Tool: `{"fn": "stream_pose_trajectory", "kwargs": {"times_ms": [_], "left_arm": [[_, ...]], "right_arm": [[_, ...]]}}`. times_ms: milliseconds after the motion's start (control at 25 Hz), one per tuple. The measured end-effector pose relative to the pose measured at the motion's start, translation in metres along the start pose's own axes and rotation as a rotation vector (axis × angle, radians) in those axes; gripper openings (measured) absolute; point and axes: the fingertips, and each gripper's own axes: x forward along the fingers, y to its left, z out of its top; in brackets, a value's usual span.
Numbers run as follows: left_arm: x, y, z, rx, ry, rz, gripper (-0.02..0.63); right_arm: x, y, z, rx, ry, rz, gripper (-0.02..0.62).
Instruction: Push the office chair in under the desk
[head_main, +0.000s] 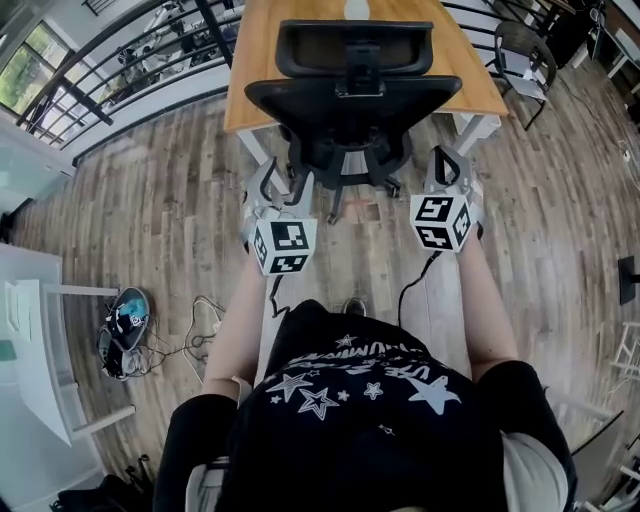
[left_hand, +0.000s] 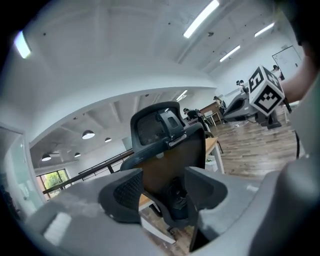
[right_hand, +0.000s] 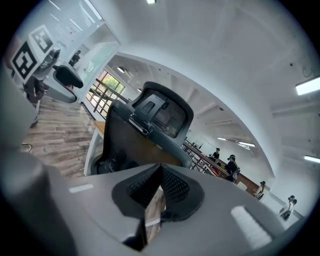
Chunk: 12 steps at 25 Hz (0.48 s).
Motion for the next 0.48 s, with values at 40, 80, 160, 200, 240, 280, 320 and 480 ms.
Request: {"fn": "stream_pose_trajectory", "kwargs": {"times_ms": [40, 80, 160, 200, 240, 280, 320, 480], "left_arm": [[-0.001, 0.000, 0.002, -0.002, -0.020, 0.003, 0.264], [-0.002, 0.000, 0.005, -0.007, -0.037, 0.006, 0.245], [-0.005, 0.000, 0.009, -0.019, -0.060, -0.001, 0.219], [-0.006, 0.000, 0.009, -0.024, -0.066, -0.007, 0.213], [-0.008, 0.001, 0.008, -0.029, -0.068, -0.014, 0.207], [-0.011, 0.002, 0.005, -0.033, -0.067, -0.018, 0.199], [-0.014, 0.004, 0.001, -0.039, -0.064, -0.021, 0.190], [-0.033, 0.021, -0.017, -0.068, -0.043, -0.028, 0.135]], "right_arm": [[-0.001, 0.000, -0.001, 0.013, 0.000, 0.001, 0.005], [-0.002, 0.000, -0.002, 0.028, 0.002, 0.003, 0.003], [-0.004, 0.000, -0.006, 0.065, 0.014, 0.007, 0.003], [-0.006, 0.001, -0.008, 0.083, 0.024, 0.011, 0.003], [-0.006, 0.004, -0.009, 0.098, 0.035, 0.017, 0.003], [-0.007, 0.008, -0.008, 0.109, 0.042, 0.026, 0.003], [-0.008, 0.014, -0.006, 0.117, 0.046, 0.037, 0.003], [-0.021, 0.047, 0.011, 0.126, 0.047, 0.061, 0.003]]}}
